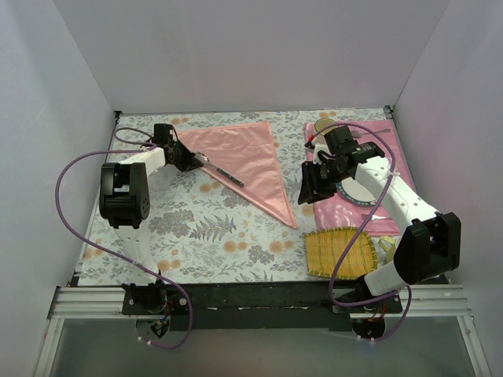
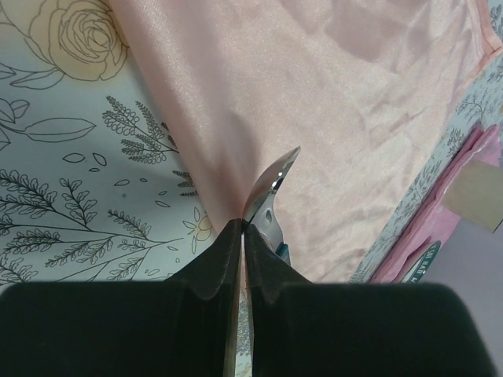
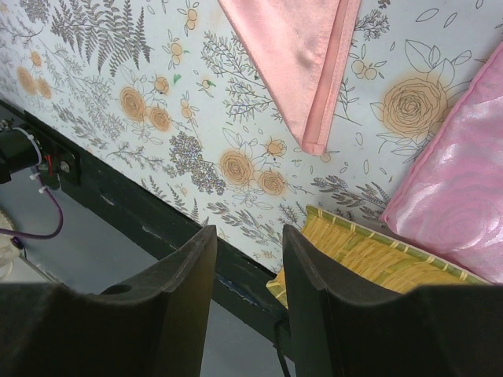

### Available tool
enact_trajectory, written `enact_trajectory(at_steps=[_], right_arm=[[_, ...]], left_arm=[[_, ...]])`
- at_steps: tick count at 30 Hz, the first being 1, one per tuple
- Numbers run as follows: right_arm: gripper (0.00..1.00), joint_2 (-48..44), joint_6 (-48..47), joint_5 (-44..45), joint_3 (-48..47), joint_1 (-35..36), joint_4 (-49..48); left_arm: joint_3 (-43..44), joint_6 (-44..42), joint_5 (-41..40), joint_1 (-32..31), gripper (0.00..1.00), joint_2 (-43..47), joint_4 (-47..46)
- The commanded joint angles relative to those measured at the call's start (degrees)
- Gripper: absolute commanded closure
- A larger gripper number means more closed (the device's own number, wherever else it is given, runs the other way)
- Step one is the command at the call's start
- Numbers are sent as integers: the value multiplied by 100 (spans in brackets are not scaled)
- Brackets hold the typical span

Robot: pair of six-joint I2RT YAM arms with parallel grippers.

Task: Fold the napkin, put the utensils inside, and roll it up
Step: Place the utensil onto the napkin

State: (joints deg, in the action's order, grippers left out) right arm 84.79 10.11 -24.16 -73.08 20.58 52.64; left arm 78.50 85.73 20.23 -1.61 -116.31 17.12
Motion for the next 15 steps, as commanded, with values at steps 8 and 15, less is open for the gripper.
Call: enact_trajectory(at_steps=[8,15], right_arm=[[53,-7,-105,-115,-31,-54,27],[53,11,-106,-106,-48,-63,18]], left_arm=[[429,-48,95,64,100,-58,256],[535,-136,95,64,100,-146,467]])
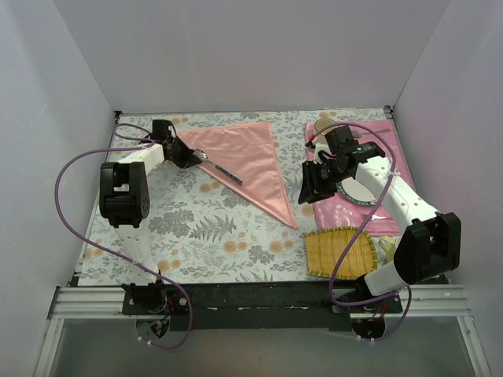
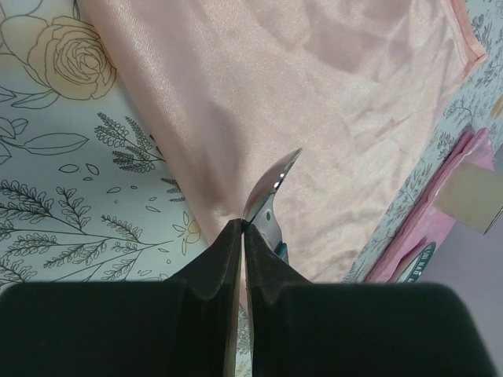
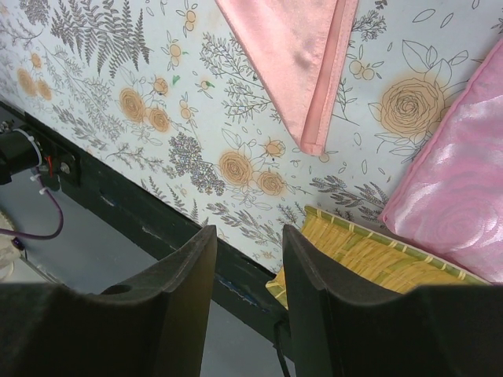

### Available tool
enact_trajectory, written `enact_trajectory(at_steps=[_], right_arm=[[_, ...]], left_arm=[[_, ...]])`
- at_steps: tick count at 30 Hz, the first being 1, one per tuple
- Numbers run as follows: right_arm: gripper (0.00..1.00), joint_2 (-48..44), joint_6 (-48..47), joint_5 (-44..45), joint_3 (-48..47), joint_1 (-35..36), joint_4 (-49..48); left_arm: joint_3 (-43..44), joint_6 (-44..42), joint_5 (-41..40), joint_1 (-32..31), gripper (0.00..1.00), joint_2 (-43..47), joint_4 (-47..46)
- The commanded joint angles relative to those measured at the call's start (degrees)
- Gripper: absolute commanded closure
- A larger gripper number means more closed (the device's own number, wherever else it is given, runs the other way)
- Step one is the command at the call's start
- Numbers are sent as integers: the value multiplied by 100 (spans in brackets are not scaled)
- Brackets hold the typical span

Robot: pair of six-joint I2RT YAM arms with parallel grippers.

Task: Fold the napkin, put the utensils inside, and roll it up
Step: Place the utensil onto the napkin

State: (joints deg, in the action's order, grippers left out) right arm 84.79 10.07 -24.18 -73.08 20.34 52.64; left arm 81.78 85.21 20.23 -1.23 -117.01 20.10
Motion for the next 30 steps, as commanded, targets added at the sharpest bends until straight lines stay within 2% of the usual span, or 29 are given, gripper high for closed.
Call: enact_trajectory(at_steps=[1,12,17,26,30], right_arm=[[53,11,-101,-113,-49,-30,18],[53,63,-101,-157,-101,-47,9],[53,46,-101,-166,-58,-47,-8],[53,2,-93,-183,13,-47,-52],[53,-7,-101,-236,57,-39,-61]], left_arm=[[216,-101,104,36,100,-94,187],[286,-136,175,27,100,-225,345],[602,-180,130,36,100,-410,820],[743,-189,95,36,100,-384,1145],[734,-171,104,36,73,-261,1119]])
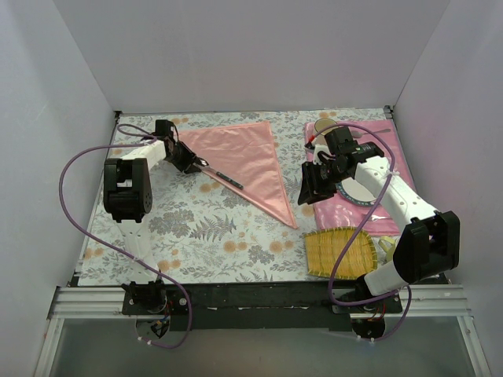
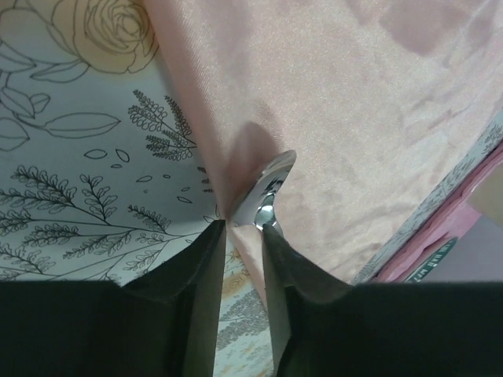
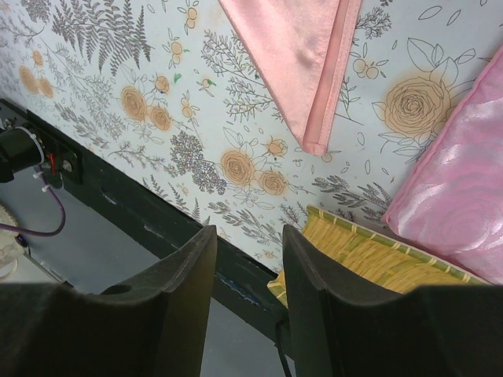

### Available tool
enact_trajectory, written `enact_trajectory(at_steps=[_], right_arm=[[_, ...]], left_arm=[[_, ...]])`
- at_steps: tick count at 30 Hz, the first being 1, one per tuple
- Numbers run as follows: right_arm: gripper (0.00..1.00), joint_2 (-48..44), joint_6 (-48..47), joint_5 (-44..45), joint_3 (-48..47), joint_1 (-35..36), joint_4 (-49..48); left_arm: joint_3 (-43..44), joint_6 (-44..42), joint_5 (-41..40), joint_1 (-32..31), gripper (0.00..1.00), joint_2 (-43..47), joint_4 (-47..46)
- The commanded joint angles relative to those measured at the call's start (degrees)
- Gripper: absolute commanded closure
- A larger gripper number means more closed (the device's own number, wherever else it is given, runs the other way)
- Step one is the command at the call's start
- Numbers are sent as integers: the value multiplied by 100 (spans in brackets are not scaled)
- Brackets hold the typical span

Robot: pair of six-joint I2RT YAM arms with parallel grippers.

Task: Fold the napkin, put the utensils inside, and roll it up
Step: Place the utensil onto the napkin

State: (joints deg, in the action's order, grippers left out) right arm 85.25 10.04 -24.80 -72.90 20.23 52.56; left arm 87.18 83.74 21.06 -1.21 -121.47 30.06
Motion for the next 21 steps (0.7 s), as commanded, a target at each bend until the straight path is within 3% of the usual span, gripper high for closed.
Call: enact_trajectory(at_steps=[1,4,14,21], right_arm=[[53,-61,-108,-183,39,-36,-52],[53,-88,-108,-210,48,-28,-52],[53,-202,-81,-324,189,-37,-105],[53,-272,-90,-245,224,-28,-70]], left_arm=[[203,-25,4,33,71,220,88],[395,-69,-111,33,65,255,175],[731,-429,-638,33,71,493,606],[651,-324,-700,33,66,343,448]])
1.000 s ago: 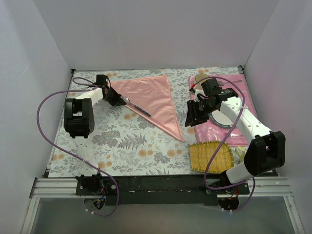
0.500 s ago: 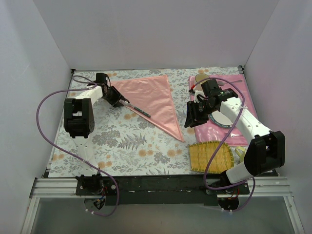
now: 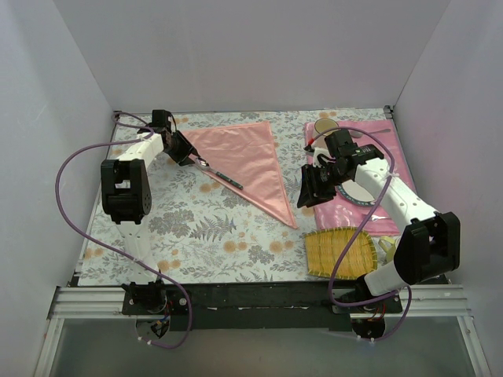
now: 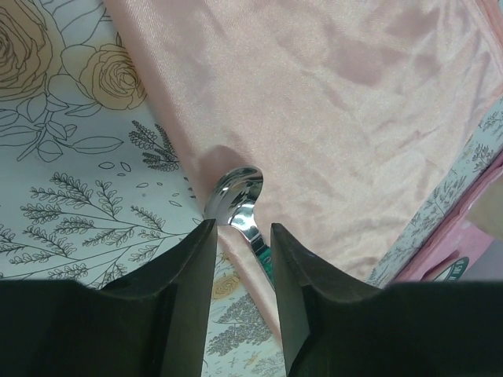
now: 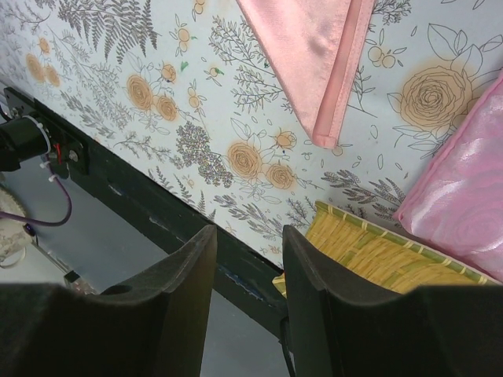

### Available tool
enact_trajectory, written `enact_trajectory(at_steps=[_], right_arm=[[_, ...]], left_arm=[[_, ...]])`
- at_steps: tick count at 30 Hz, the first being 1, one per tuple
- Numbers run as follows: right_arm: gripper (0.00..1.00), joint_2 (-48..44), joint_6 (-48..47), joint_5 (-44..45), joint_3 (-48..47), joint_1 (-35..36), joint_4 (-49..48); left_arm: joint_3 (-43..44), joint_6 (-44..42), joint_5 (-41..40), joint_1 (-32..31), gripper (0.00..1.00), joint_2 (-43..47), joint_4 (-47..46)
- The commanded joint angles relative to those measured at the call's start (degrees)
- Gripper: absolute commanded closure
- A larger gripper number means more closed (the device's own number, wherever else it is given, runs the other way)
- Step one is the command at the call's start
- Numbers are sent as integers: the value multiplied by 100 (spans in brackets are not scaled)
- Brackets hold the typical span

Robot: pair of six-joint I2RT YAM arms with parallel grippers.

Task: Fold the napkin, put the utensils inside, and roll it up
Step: Place the utensil onto the napkin

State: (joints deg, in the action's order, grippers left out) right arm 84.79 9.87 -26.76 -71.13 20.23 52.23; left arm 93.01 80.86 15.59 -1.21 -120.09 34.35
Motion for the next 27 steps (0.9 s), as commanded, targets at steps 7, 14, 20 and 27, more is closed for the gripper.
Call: enact_trajectory(at_steps=[7,14,20,27], right_arm=[[53,-235,-55,-13,56,-36,-28],[53,-165,-55,-13,12,-45,-28],[53,-147,-64,-4,3,-54,-11],[53,-121,-64,-4,3,-63,-28]], left_arm=[[244,-149,-153,33,66,-32,72],[305,-141,-92,33,66,-163,-25],[525,-167,-109,25,66,-295,107],[569,-185,14,25,66,-409,19]])
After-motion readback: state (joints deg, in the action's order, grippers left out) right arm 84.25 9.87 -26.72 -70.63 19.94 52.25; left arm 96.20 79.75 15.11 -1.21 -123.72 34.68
